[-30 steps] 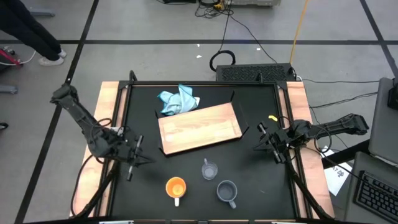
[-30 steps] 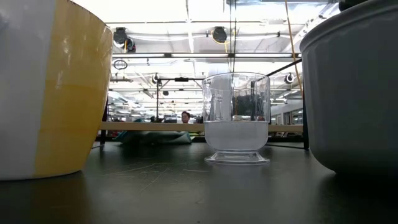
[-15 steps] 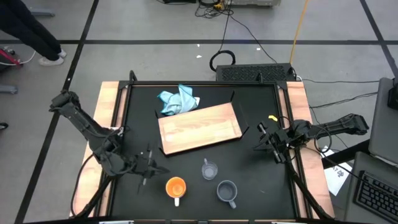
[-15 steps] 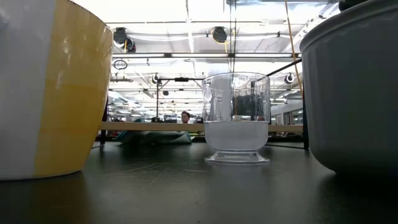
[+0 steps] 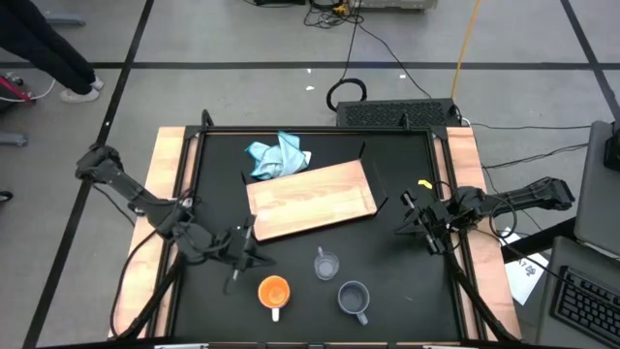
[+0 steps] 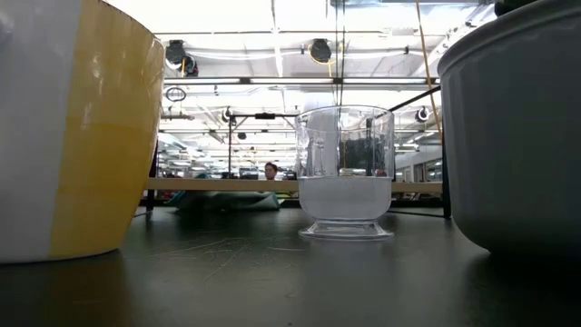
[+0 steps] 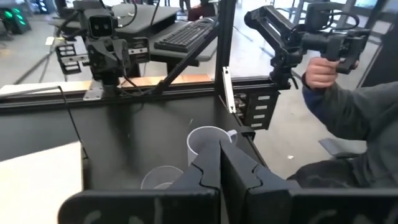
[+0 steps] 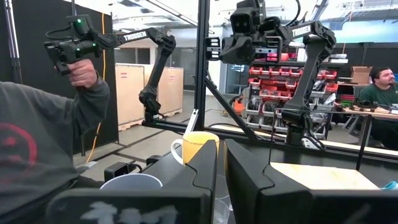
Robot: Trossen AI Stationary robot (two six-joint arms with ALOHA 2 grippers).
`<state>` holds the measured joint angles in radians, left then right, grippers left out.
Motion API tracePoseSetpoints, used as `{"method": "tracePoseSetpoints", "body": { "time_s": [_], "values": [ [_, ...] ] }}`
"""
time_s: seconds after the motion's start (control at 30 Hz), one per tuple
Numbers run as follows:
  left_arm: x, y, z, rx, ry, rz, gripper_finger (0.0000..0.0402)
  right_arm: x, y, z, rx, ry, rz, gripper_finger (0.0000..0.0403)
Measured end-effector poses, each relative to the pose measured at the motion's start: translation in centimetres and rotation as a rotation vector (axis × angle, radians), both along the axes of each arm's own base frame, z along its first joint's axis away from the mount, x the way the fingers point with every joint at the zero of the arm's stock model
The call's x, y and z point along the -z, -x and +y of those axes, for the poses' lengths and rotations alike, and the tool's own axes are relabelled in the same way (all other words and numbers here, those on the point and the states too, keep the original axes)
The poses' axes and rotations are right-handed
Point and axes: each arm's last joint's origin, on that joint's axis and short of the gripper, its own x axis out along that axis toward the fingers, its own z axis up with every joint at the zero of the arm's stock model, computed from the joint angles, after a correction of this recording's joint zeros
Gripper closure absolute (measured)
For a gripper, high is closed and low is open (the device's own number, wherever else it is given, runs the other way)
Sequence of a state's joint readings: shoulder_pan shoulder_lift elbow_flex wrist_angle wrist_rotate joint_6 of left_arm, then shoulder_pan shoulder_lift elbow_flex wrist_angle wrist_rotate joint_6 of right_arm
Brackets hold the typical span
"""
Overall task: Stack small to large cups/mugs on shelf
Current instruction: Put the yellow mug on the shelf
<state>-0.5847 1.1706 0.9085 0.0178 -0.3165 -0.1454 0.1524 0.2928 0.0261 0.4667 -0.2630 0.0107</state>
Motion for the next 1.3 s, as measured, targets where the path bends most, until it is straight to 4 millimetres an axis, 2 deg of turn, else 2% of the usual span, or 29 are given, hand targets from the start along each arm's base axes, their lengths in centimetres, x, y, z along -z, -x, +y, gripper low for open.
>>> {"method": "tracePoseSetpoints", "body": {
  "time_s": [0.37, 0.63, 1.1, 1.3],
  "values": [
    [-0.1, -1.0, 1.6, 0.023, 0.033, 0.008, 0.0401, 0.0, 0.0, 0.0, 0.0, 0.0, 0.0, 0.0378],
    [0.0, -0.9, 1.3, 0.144, 0.058, 0.034, 0.0401, 0.0, 0.0, 0.0, 0.0, 0.0, 0.0, 0.0378],
    [1.7, -0.8, 1.4, 0.127, 0.007, 0.182, 0.0401, 0.0, 0.0, 0.0, 0.004, 0.021, -0.009, 0.0378],
    [0.3, -1.3, 1.2, 0.107, -0.059, 0.269, 0.0401, 0.0, 0.0, 0.0, 0.004, 0.021, -0.007, 0.0378]
  ]
}}
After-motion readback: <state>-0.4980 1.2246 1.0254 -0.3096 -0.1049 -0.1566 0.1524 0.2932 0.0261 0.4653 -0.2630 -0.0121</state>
